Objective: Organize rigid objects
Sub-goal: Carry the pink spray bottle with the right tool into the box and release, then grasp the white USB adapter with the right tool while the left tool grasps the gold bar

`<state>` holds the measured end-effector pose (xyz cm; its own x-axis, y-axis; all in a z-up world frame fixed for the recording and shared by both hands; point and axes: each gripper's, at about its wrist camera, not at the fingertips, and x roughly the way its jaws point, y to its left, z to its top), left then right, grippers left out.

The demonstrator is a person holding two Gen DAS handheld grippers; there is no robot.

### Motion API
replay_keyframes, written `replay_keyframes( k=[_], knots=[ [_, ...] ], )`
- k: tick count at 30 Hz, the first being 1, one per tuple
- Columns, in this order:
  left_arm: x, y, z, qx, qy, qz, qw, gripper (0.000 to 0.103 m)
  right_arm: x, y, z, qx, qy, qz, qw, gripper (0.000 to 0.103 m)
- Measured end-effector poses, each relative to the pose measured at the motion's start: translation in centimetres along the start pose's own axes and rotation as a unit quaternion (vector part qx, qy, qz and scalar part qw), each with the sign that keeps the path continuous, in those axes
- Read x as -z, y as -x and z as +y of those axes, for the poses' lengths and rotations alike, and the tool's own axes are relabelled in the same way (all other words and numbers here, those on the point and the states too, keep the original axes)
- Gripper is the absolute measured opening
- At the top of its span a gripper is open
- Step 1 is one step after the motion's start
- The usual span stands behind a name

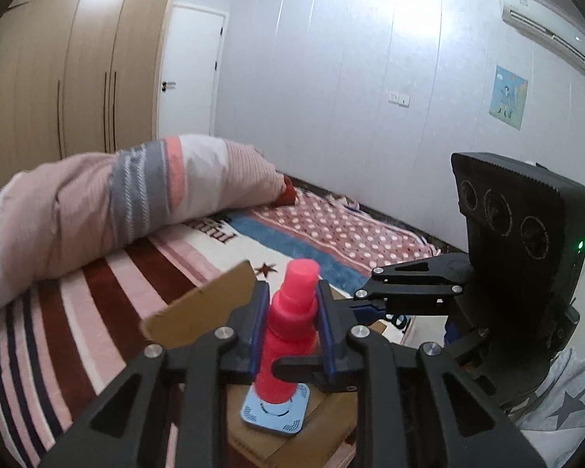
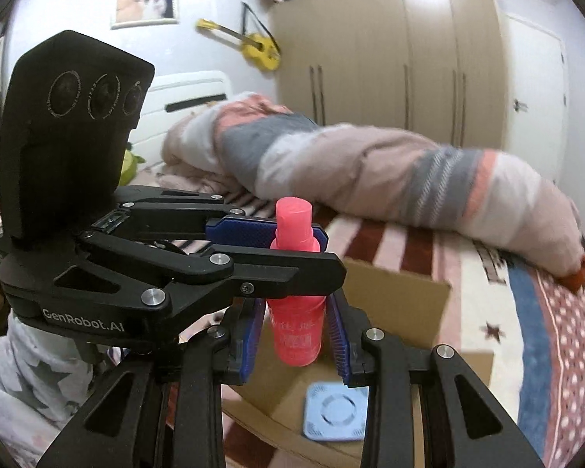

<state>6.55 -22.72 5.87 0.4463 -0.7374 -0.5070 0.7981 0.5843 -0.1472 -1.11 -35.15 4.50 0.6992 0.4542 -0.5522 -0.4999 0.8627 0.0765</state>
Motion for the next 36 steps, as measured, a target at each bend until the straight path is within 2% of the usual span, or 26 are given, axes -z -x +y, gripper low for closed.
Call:
replay_keyframes(
  k=[7, 12, 14, 16, 18, 20, 24, 28, 32, 34, 36],
  knots=[
    [1.0, -3.7, -0.2, 0.003, 0.008, 0.041, 0.9991, 0.02, 2.2, -1.5, -3.1, 0.007, -0.038, 0.044, 0.998, 0.027],
    [1.5, -4.5, -0.4, -0.004, 0.008, 0.047, 0.9988, 0.021, 2.9, -2.2, -3.7, 0.024, -0.038, 0.065, 0.997, 0.028],
    [1.6, -4.2, -0.3, -0.016, 0.008, 0.045, 0.9988, 0.028, 3.1, -2.1, -3.4, 0.03, -0.039, 0.07, 0.996, 0.028],
    [1.6, -3.8, 0.0, -0.032, 0.007, 0.039, 0.9987, 0.044, 3.0, -2.0, -3.3, 0.049, -0.036, 0.073, 0.995, 0.028],
    [1.7, -2.5, 0.7, -0.044, 0.012, 0.028, 0.9986, 0.052, 2.8, -1.7, -3.2, 0.072, -0.034, 0.071, 0.994, 0.028],
    [2.0, -0.5, 1.8, -0.06, 0.019, 0.012, 0.9979, 0.057, 2.3, -1.2, -2.9, 0.079, -0.036, 0.062, 0.994, 0.028],
    [2.8, 4.6, 4.3, -0.113, 0.036, -0.018, 0.9928, 0.066, 0.9, -0.3, -0.6, 0.042, -0.025, 0.028, 0.998, 0.028],
    [5.1, 10.2, 7.4, -0.185, 0.052, -0.036, 0.9807, 0.071, -0.8, -1.1, 4.1, -0.014, 0.014, 0.011, 1.0, 0.029],
    [8.4, 14.3, 10.4, -0.251, 0.074, -0.036, 0.9645, 0.075, -1.7, -4.3, 9.6, -0.071, 0.048, 0.027, 0.996, 0.03],
    [10.5, 15.5, 12.0, -0.275, 0.091, -0.026, 0.9568, 0.075, -1.5, -6.2, 11.7, -0.088, 0.055, 0.041, 0.994, 0.031],
    [12.8, 15.8, 13.4, -0.283, 0.108, -0.014, 0.9528, 0.075, -0.6, -8.2, 13.6, -0.102, 0.056, 0.058, 0.991, 0.032]
  ],
)
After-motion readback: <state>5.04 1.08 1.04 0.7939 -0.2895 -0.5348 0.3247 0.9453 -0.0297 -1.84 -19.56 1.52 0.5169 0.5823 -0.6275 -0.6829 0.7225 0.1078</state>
